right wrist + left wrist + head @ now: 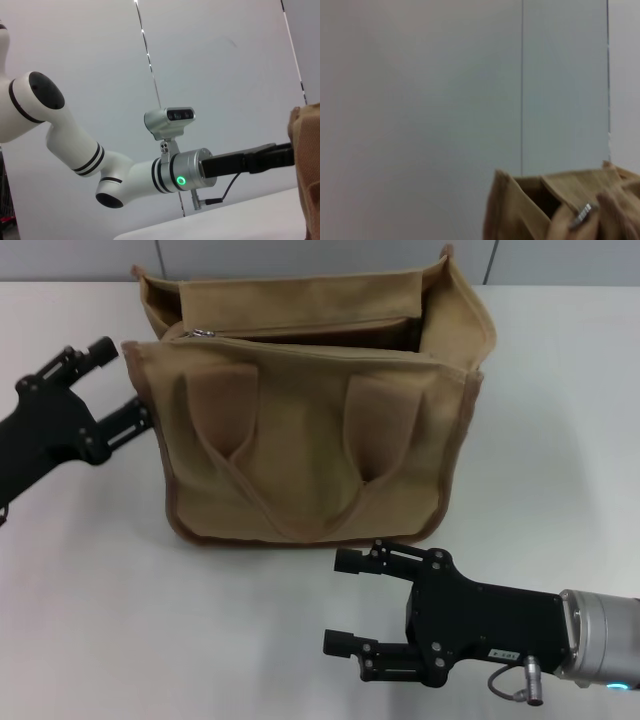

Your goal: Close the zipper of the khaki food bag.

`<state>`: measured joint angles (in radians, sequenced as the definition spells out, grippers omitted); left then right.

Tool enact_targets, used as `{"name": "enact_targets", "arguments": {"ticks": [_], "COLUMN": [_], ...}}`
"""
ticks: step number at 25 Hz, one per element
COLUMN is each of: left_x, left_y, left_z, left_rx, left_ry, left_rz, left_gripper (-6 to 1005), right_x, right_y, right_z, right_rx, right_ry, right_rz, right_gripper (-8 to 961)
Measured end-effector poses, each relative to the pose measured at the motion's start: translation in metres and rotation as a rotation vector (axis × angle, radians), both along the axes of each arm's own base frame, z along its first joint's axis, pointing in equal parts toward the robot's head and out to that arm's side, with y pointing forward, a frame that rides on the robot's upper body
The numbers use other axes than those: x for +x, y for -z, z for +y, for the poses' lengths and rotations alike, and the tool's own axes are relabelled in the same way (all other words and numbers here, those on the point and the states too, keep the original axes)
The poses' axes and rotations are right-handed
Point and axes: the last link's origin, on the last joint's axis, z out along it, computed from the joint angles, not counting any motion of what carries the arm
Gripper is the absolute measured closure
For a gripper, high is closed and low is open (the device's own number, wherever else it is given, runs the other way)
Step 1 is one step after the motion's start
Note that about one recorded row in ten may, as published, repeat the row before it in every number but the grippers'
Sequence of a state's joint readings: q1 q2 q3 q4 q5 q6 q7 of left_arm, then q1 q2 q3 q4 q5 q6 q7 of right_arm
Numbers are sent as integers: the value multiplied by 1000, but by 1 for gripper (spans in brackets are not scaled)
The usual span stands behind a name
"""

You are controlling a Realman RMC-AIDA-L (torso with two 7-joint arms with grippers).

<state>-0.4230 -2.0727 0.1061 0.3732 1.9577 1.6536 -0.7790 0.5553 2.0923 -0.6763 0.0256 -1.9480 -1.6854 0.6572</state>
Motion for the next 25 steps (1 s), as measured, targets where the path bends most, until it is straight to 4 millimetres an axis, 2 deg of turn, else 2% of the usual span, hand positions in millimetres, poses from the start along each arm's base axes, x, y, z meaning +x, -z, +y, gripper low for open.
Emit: {"name": "enact_targets", "arguments": {"ticks": [11, 16, 20, 25], "left_x": [-1, -2, -1, 6], "left_y": [3, -2, -6, -1], "left_z": [14, 20, 19, 16], "left_rx": [27, 77, 98, 72], "left_ry": [-50, -85, -80, -40], "left_rz": [12, -16, -50, -72], "left_gripper": [222, 222, 223, 223], "right_x": [-2, -2, -2, -1], "right_y": [2, 2, 2, 3], "right_z": [0, 0, -1, -2], "right_rx": [22, 31, 30, 29], "right_ry": [4, 2, 5, 10], "right_rz": [10, 11, 12, 13], "right_gripper": [169, 169, 169, 169]}}
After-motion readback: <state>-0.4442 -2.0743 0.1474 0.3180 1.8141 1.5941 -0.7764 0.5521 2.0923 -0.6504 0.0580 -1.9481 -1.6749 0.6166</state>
